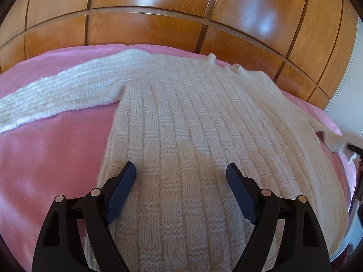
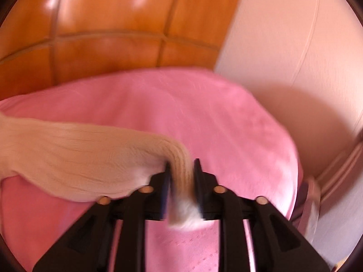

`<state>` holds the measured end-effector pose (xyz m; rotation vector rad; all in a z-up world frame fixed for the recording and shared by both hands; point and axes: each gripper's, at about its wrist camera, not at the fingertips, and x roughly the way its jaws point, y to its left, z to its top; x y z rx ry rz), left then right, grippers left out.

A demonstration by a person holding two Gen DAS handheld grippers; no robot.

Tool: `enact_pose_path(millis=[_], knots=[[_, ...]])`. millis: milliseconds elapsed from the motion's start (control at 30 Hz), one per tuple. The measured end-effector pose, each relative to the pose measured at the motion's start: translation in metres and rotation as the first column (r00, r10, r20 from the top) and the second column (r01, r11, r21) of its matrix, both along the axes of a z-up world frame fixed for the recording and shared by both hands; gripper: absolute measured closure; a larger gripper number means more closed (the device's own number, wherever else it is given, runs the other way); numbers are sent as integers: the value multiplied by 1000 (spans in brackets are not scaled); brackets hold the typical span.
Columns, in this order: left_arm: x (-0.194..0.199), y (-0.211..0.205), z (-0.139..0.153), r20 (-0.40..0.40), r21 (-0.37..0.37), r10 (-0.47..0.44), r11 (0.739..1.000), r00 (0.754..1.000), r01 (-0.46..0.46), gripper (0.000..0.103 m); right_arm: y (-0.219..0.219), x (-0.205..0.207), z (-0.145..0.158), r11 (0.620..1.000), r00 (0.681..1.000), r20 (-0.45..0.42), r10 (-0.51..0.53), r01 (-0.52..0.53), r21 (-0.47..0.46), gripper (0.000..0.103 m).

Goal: Fold small clothes

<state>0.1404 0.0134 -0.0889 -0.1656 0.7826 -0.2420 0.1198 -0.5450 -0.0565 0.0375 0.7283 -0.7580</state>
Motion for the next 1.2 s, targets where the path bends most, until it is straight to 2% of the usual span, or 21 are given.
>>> enact_pose_path(millis=[67, 167, 200, 300, 333, 367, 400, 433, 467, 567, 633, 700, 767, 800, 900, 1000, 1067, 1100, 1133, 1167, 1200], knots=[[1, -1, 0, 2, 0, -8, 1000, 1000, 8, 18, -7, -6, -15, 998, 999, -5, -48, 49, 47, 42], [3, -3, -2, -2, 2, -16, 1000, 1000, 16, 17, -5, -28, -17, 988, 992, 93, -90, 76, 137, 30], [3, -3, -2, -2, 4, -18, 1000, 1000, 18, 16, 0, -35, -15, 986, 989, 123, -81, 61, 157, 30], [4, -5, -2, -3, 7, -24, 1000, 1000, 24, 14, 42, -60, 2, 975, 968, 247, 41, -93, 200, 30], [4, -5, -2, -4, 5, -27, 1000, 1000, 27, 13, 60, -69, 7, 958, 951, 285, 123, -188, 216, 31], [5, -5, -2, -5, 2, -28, 1000, 1000, 28, 13, 74, -77, 9, 936, 933, 308, 184, -263, 236, 34], [5, -4, -1, -9, -2, -28, 1000, 1000, 28, 13, 92, -84, 9, 885, 900, 339, 274, -374, 277, 36], [5, -3, 0, -11, -5, -26, 1000, 1000, 26, 13, 101, -87, 8, 843, 878, 351, 325, -437, 313, 37], [5, -2, 2, -16, -6, -23, 1000, 1000, 23, 13, 114, -90, 4, 785, 854, 359, 377, -500, 365, 39], [-3, 5, 12, -12, -11, 13, 1000, 1000, -13, 13, 142, -105, -9, 647, 802, 386, 456, -597, 475, 47], [-14, 17, 16, -4, -27, 42, 999, 999, -42, 13, 156, -117, -17, 583, 777, 391, 493, -628, 515, 49], [-25, 29, 16, -11, -35, 61, 998, 998, -61, 19, 170, -130, -24, 561, 764, 376, 525, -642, 522, 49], [-40, 45, 13, -32, -31, 88, 996, 996, -89, 21, 170, -136, -31, 552, 764, 362, 534, -639, 536, 51], [-45, 52, 11, -40, -38, 91, 995, 995, -93, 25, 182, -138, -32, 540, 764, 361, 534, -637, 550, 53], [-68, 71, 8, -45, -59, 92, 994, 995, -95, 32, 186, -152, -38, 475, 754, 391, 528, -644, 600, 60], [-90, 79, 6, -50, -104, 52, 993, 997, -57, 32, 183, -152, -47, 393, 741, 419, 525, -648, 653, 61], [-103, 81, 4, -69, -169, -3, 986, 998, -9, 32, 185, -162, -58, 291, 727, 462, 508, -650, 702, 62], [-109, 79, 3, -75, -205, -22, 979, 997, 6, 32, 188, -165, -63, 249, 724, 475, 500, -646, 722, 64], [-113, 77, 1, -79, -222, -35, 975, 996, 17, 34, 189, -161, -68, 231, 724, 473, 502, -639, 733, 76], [-116, 73, 0, -86, -226, -49, 974, 995, 29, 45, 195, -163, -71, 225, 721, 462, 516, -635, 739, 93], [-118, 66, -1, -98, -209, -65, 977, 993, 43, 65, 199, -163, -72, 236, 719, 446, 533, -632, 738, 94]])
